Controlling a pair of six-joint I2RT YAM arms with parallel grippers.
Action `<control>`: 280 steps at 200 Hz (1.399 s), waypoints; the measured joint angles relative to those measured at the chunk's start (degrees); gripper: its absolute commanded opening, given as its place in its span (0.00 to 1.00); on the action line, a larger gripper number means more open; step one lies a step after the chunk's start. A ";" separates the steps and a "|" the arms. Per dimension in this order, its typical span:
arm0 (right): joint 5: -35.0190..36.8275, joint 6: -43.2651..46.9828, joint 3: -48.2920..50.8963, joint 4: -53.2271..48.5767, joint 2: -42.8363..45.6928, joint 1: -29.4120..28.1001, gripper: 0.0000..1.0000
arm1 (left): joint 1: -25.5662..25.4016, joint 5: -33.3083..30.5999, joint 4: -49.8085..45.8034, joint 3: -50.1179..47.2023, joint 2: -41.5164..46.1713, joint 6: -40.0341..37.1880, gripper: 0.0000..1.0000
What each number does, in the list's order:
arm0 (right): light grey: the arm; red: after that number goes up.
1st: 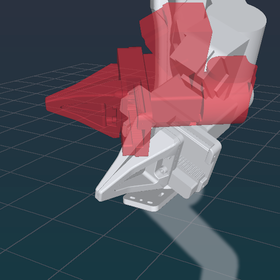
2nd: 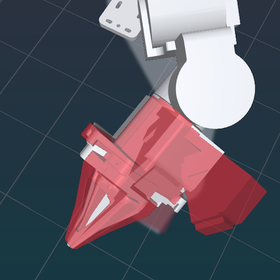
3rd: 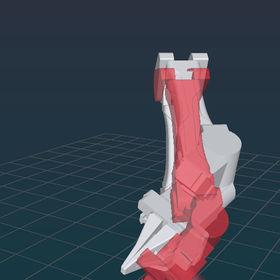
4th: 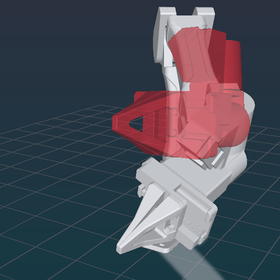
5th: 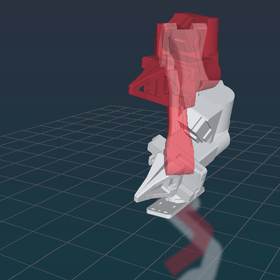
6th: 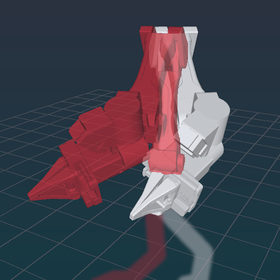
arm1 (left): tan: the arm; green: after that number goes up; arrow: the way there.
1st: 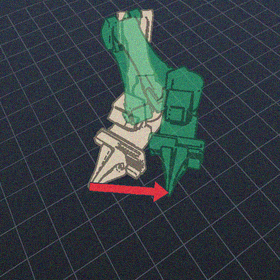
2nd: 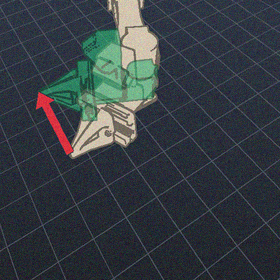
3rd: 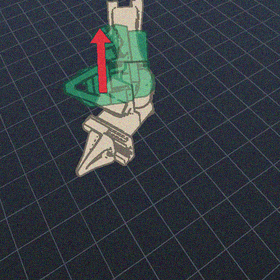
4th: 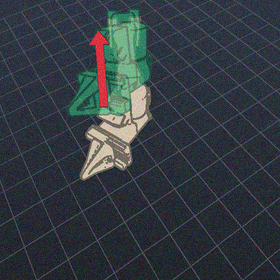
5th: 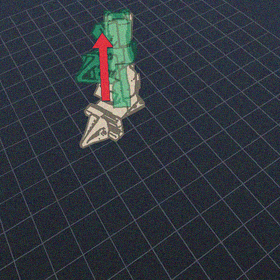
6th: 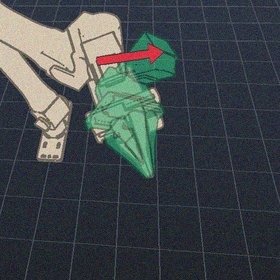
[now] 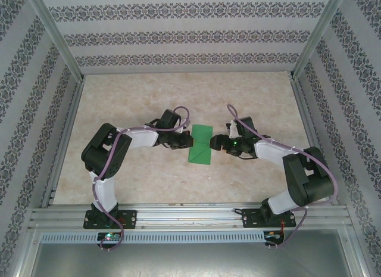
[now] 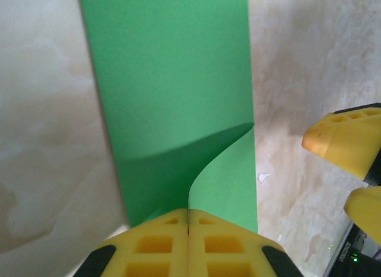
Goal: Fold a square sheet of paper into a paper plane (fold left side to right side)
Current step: Turn over the paper at the center of the table.
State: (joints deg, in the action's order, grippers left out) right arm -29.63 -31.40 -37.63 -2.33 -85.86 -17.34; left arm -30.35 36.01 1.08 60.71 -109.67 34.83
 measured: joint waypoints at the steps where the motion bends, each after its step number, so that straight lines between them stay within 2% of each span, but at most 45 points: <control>1: -0.09 0.04 0.00 0.02 0.00 0.00 0.70 | 0.00 -0.02 0.07 -0.02 0.00 0.02 0.02; 19: -2.14 -0.39 0.24 1.51 -0.02 0.00 0.66 | 0.00 -0.52 1.79 -1.22 1.16 0.11 0.01; 80: -7.23 -7.08 1.90 13.53 -2.56 -0.22 0.60 | 0.00 -3.80 7.02 -7.15 7.08 1.66 0.01; 128: -7.32 -9.66 0.79 18.29 -7.56 -4.15 0.58 | 0.00 -4.85 8.46 -8.50 7.08 2.73 0.01; 177: -6.60 -11.08 -1.60 20.94 -12.07 -6.73 0.42 | 0.00 -4.98 8.70 -8.52 7.08 3.02 0.02; 216: -5.77 -11.93 -2.10 21.57 -13.05 -7.19 0.19 | 0.00 -5.11 8.85 -8.52 7.08 3.23 0.14; 237: -5.62 -11.93 -2.14 22.03 -13.05 -7.19 0.10 | 0.00 -6.12 8.85 -8.76 7.43 3.23 0.21; 261: -5.64 -11.67 -2.14 22.36 -13.05 -7.13 0.03 | 0.02 -8.31 8.68 -10.51 11.13 2.69 0.31; 280: -5.84 -11.28 -2.14 22.34 -12.70 -6.71 0.03 | 0.17 -10.71 8.41 -11.89 16.26 2.21 0.37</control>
State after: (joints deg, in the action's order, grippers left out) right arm -35.46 -42.68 -39.77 20.01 -98.56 -24.05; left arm -30.17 25.30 9.50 48.82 -93.41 37.04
